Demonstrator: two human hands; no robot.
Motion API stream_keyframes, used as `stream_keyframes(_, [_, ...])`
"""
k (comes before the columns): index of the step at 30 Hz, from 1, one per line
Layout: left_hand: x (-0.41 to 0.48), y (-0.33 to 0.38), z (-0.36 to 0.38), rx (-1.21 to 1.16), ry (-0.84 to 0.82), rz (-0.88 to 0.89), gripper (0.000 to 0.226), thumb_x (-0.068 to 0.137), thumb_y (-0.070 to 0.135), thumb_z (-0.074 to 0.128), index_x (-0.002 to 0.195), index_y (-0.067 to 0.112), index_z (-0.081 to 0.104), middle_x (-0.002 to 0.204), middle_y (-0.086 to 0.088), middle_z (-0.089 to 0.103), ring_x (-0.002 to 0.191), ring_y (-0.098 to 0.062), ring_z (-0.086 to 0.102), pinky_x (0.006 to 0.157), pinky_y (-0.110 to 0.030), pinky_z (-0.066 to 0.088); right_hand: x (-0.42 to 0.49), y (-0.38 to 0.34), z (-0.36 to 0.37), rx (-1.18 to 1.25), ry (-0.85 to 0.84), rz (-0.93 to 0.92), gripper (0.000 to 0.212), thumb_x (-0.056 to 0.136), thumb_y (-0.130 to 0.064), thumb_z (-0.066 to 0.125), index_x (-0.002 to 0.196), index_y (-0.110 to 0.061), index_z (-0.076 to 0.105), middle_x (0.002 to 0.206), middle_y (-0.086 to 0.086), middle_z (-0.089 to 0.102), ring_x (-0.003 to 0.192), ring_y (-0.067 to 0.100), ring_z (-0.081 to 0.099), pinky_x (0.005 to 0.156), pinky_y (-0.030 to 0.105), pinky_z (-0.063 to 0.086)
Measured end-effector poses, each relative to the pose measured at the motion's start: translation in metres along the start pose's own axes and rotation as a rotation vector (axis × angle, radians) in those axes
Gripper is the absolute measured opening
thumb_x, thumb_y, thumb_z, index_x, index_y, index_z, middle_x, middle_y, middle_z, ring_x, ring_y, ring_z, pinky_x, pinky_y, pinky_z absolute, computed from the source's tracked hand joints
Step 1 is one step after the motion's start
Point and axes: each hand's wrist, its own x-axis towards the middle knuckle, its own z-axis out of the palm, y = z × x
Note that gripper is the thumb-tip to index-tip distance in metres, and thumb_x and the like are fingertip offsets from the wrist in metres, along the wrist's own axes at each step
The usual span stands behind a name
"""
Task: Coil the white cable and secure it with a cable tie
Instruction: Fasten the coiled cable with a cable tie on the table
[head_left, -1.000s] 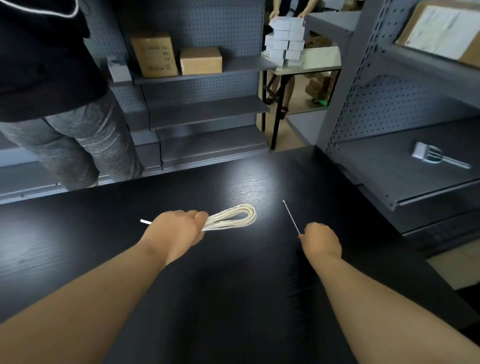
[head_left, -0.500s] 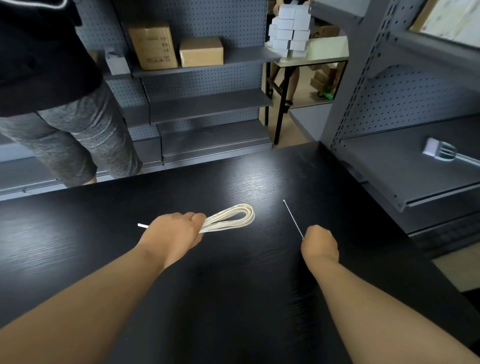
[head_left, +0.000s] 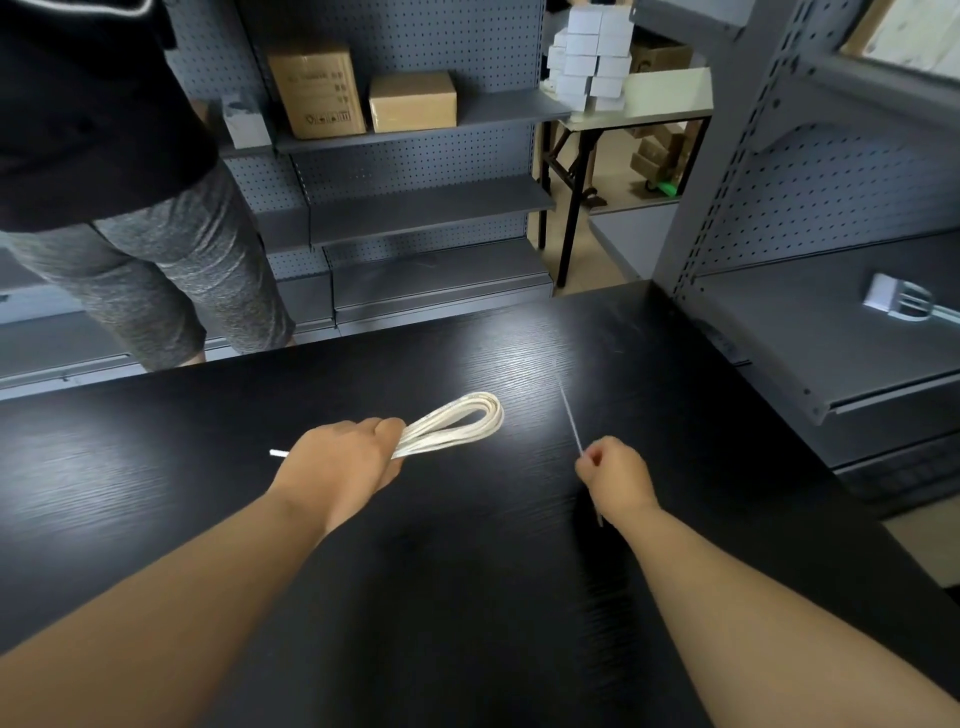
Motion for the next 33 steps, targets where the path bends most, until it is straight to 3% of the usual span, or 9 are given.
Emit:
stream_keyframes(2, [-0.001,-0.004,-0.002,-0.037,0.018,-0.049,0.021,0.068,0.015,0.078,0.076,0.012,0.059,0.056,-0.001,0.055,0.039,-0.022,0.048,0.038,-0.024,0.030,-0.006,-0.012,0.003,0.220,-0.035,-0.070,0.005,0.088,-0.011,0.055,0.083,-0.010,0.058,0.086,0.008,0.061,0.078,0.020,0.056,0.067,0.029,0.043])
stream_keyframes(6, [-0.003,-0.009,-0.009,-0.059,0.048,-0.118,0.019,0.071,0.016,0.076,0.080,0.010,0.061,0.058,-0.003,0.058,0.040,-0.026,0.050,0.043,-0.023,0.027,-0.009,-0.038,0.017,0.509,-0.083,-0.084,0.018,0.085,-0.007,0.053,0.071,-0.014,0.060,0.070,0.005,0.061,0.070,0.020,0.056,0.071,0.037,0.048])
stream_keyframes(12, [-0.010,-0.011,-0.017,-0.109,0.062,-0.220,0.016,0.081,0.023,0.068,0.088,0.010,0.060,0.066,-0.005,0.061,0.048,-0.029,0.053,0.045,-0.027,0.033,-0.019,-0.064,0.036,0.741,-0.278,-0.084,0.027,0.089,0.001,0.046,0.069,-0.012,0.058,0.068,0.005,0.057,0.064,0.015,0.051,0.064,0.025,0.044])
stream_keyframes(19, [-0.016,-0.004,-0.020,-0.238,-0.017,-0.312,0.021,0.091,0.029,0.054,0.101,0.011,0.060,0.085,-0.008,0.061,0.062,-0.032,0.058,0.055,-0.038,0.046,-0.039,-0.075,0.063,0.725,-0.420,-0.082,0.026,0.091,-0.003,0.048,0.070,-0.013,0.059,0.072,0.006,0.058,0.069,0.015,0.053,0.068,0.026,0.046])
stream_keyframes(25, [-0.015,0.007,-0.004,-0.199,-0.207,-0.332,0.025,0.096,0.032,0.042,0.111,0.015,0.054,0.103,-0.004,0.050,0.062,-0.025,0.047,0.058,-0.035,0.041,-0.054,-0.076,0.088,0.684,-0.498,-0.053,0.021,0.088,0.000,0.048,0.075,-0.011,0.059,0.071,0.003,0.058,0.067,0.014,0.053,0.068,0.026,0.047])
stream_keyframes(29, [-0.014,0.009,0.015,-0.216,-0.294,-0.336,0.024,0.096,0.032,0.041,0.110,0.017,0.053,0.105,-0.002,0.050,0.074,-0.028,0.059,0.064,-0.036,0.046,-0.060,-0.070,0.099,0.654,-0.510,-0.015,0.018,0.088,-0.001,0.050,0.077,-0.011,0.059,0.069,0.002,0.058,0.066,0.013,0.054,0.068,0.027,0.049])
stream_keyframes(33, [-0.012,0.010,0.037,-0.222,-0.317,-0.328,0.021,0.095,0.029,0.043,0.108,0.017,0.054,0.105,-0.001,0.051,0.081,-0.025,0.058,0.064,-0.033,0.042,-0.062,-0.065,0.106,0.614,-0.487,0.031,0.021,0.089,-0.004,0.049,0.074,-0.012,0.060,0.068,0.001,0.059,0.066,0.014,0.054,0.070,0.029,0.049])
